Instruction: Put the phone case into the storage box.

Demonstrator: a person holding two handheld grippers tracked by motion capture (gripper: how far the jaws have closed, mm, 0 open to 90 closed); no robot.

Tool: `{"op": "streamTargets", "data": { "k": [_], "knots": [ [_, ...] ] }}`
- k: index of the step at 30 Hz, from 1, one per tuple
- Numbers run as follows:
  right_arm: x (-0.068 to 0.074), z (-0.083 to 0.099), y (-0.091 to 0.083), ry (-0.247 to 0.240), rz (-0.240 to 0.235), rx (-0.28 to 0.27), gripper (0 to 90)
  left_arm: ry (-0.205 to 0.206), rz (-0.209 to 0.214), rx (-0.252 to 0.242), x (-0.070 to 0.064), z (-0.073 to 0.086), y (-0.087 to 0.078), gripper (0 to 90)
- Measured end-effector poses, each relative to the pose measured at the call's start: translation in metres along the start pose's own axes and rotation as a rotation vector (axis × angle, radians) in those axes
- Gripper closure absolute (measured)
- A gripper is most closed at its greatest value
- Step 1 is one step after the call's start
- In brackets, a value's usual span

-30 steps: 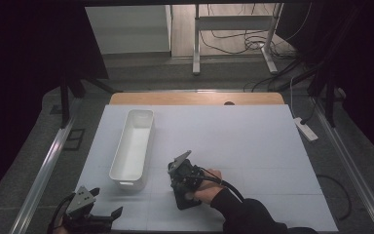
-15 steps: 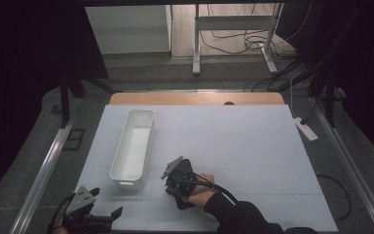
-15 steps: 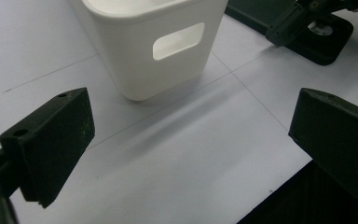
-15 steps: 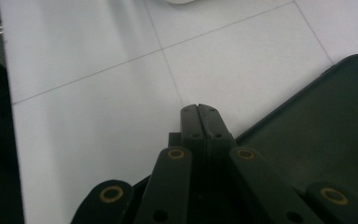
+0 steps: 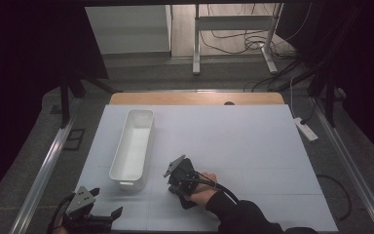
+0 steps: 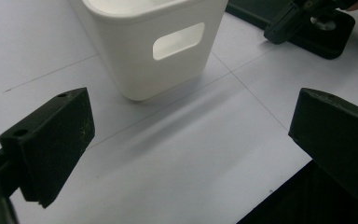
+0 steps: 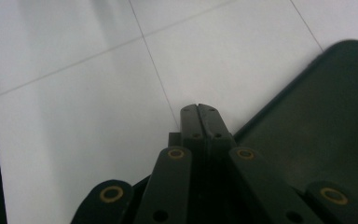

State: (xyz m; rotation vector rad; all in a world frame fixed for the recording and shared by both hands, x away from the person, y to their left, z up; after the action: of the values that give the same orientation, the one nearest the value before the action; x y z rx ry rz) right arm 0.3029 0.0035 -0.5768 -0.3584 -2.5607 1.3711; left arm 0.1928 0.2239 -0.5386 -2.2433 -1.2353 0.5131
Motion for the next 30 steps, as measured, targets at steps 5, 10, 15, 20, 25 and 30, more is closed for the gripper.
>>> {"op": "streamTargets", "data": {
  "k": [5, 10, 15, 20, 25, 30],
  "knots": [
    [-0.007, 0.012, -0.010, 0.021, -0.005, 0.006, 90.0, 0.001, -0.001, 0.003, 0.000, 0.000, 0.000, 0.6],
    [-0.014, 0.022, -0.017, 0.042, 0.005, 0.004, 90.0, 0.000, -0.001, 0.004, 0.000, 0.000, 0.001, 0.6],
    [-0.023, 0.031, -0.025, 0.060, 0.018, 0.008, 90.0, 0.000, -0.003, 0.006, 0.000, 0.000, 0.001, 0.6],
    [-0.034, 0.041, -0.034, 0.086, 0.037, 0.016, 90.0, 0.001, -0.003, 0.006, 0.000, 0.000, 0.001, 0.6],
    [-0.045, 0.051, -0.043, 0.118, 0.063, 0.018, 90.0, 0.000, -0.004, 0.007, 0.000, 0.000, 0.001, 0.6],
    [-0.059, 0.061, -0.053, 0.140, 0.098, 0.022, 90.0, 0.000, -0.005, 0.006, 0.000, 0.000, 0.001, 0.6]
  ]
}}
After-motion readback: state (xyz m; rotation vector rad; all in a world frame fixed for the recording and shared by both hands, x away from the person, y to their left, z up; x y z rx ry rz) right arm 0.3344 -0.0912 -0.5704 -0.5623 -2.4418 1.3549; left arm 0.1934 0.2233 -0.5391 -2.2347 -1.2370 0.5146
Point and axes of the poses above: each handheld gripper's, and its own axes: y roughly forward along the jaws, z roughly out of its underside, x roughly to its left, the point moved 7 cm from there along y, roughly forward along the jaws, and after that the axes turned 4 degrees about -x, right-handed, at the moved point
